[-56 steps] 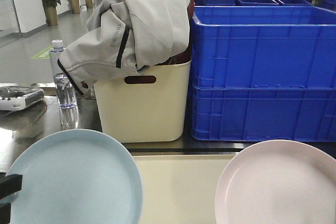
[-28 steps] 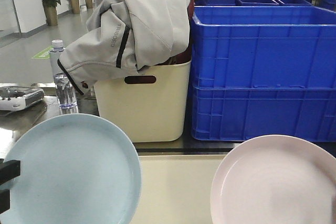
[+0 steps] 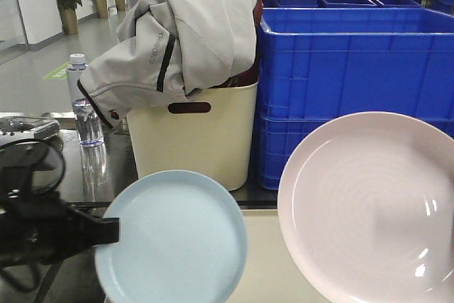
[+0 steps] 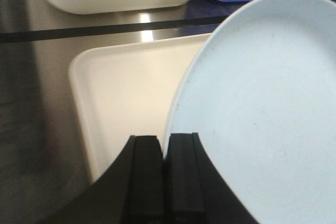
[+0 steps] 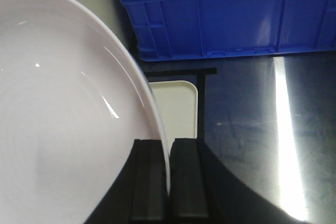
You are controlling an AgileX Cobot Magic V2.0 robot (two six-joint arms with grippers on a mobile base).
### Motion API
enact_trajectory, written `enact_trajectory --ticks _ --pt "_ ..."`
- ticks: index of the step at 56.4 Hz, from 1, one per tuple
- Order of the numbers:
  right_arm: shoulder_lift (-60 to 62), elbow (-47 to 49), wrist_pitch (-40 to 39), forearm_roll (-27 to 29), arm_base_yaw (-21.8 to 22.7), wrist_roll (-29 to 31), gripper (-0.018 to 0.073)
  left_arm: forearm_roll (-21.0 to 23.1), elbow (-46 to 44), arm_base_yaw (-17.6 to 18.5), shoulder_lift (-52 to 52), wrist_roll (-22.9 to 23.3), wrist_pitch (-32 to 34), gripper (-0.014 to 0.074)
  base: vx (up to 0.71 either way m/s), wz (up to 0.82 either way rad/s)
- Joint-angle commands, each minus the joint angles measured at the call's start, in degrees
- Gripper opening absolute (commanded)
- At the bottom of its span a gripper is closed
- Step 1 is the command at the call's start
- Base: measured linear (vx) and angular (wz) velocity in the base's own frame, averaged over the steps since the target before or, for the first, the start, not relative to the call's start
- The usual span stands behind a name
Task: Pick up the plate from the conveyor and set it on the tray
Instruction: 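Lower the light blue plate onto the tray with the left gripper, then lower the pink plate onto the blue plate and open the right gripper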
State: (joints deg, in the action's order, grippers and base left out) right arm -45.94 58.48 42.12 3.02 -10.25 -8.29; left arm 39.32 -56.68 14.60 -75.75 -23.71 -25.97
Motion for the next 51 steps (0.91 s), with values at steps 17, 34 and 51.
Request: enact_trajectory --ticks 17,34,51 --pt "0.4 2.4 -4.6 0.2 0.2 -0.1 -0.0009 8.0 -17.9 4.9 -19.0 -4.8 -5.5 0.0145 0.00 0.00" --pt "-0.4 2.2 -2.7 0.2 0.2 -0.1 -0.0009 7.9 -19.1 5.2 -18.6 -4.8 -5.9 0.0388 0.00 0.00" --pt "-16.2 2.2 -10.7 16.1 -0.8 8.3 -0.0009 -5.6 -19.1 5.2 -3.9 1.0 -6.8 0.0162 0.00 0.00"
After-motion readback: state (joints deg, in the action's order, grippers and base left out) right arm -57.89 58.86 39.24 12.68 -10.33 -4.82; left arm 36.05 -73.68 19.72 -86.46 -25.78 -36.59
